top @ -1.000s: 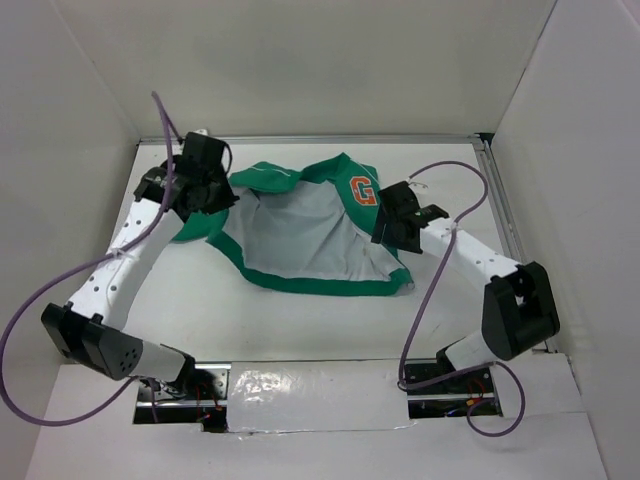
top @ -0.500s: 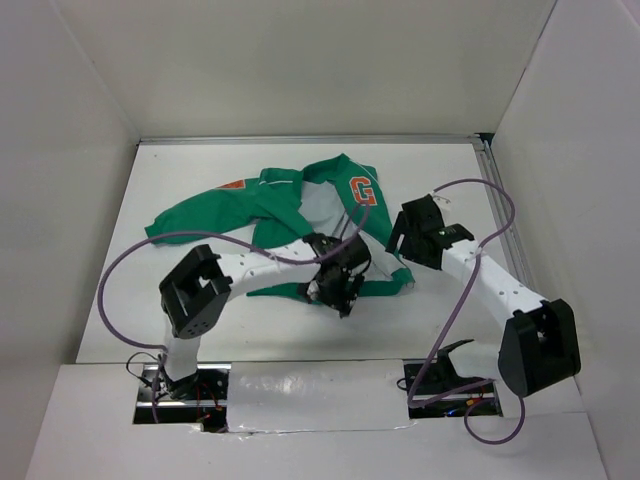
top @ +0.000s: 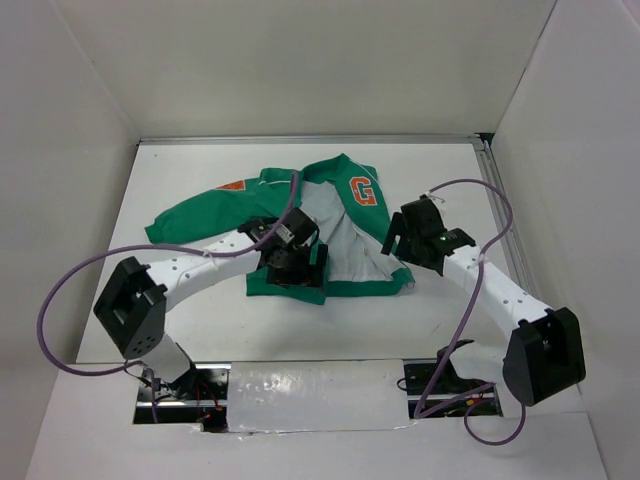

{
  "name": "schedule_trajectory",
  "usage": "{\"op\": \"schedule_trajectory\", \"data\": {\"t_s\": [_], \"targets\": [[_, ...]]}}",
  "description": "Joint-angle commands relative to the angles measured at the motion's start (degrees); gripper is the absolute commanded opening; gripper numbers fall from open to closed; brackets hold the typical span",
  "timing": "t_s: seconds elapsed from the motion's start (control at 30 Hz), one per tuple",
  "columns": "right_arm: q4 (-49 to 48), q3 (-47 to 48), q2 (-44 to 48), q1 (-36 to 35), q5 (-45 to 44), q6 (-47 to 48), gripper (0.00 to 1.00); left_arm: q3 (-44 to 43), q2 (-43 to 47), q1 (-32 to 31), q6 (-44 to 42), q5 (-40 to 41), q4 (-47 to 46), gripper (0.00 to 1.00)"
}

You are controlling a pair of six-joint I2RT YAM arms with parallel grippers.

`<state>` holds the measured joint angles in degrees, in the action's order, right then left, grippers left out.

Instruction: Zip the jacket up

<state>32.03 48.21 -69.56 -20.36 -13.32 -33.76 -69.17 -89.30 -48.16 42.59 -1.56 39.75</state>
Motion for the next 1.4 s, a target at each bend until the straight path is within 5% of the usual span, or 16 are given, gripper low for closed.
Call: {"op": "schedule_trajectory", "data": {"t_s": [0.0, 0.43, 0.57, 0.63, 0.9, 0.97, 1.03, 1.07, 1.37], "targets": [[-2.94, -0.13, -0.48, -0.73, -1.44, 0.18, 0.88, 0.62, -4.47, 3.77, -0.39, -2.48, -2.74, 0.99], [-2.85, -0.83, -4.18, -3.28, -3.99, -0.61, 0.88, -11.43, -21.88, 4.39, -1.28, 1.21, 1.03, 0.98], [-3.2, -1.1, -4.71, -3.63, -3.82, -0.96, 0.88, -12.48, -23.64, 4.48, -0.49, 3.93, 2.61, 0.65], [-3.29, -1.18, -5.23, -3.9, -3.9, -1.22, 0.88, -12.31, -23.73, 4.48, -0.4, 4.29, 2.35, 0.59], [-3.03, -2.33, -6.03, -5.39, -4.96, -2.54, 0.88, -12.66, -25.57, 4.04, 0.12, 5.51, 3.22, 0.57], [-2.85, -2.68, -6.11, -5.65, -5.66, -2.71, 0.88, -13.18, -26.45, 3.95, 0.83, 6.22, 4.02, 0.39], [-3.29, -2.85, -6.11, -5.83, -5.58, -2.89, 0.88, -14.06, -27.07, 3.86, 1.62, 7.18, 5.42, 0.09], [-3.64, -2.94, -6.46, -5.83, -5.49, -3.24, 0.88, -14.59, -27.16, 3.69, 2.23, 7.62, 6.3, 0.03], [-3.21, 1.89, -16.65, -7.15, -7.32, -8.43, 0.87, -13.99, -17.85, 2.46, 0.39, 8.33, 7.45, 0.0]]}}
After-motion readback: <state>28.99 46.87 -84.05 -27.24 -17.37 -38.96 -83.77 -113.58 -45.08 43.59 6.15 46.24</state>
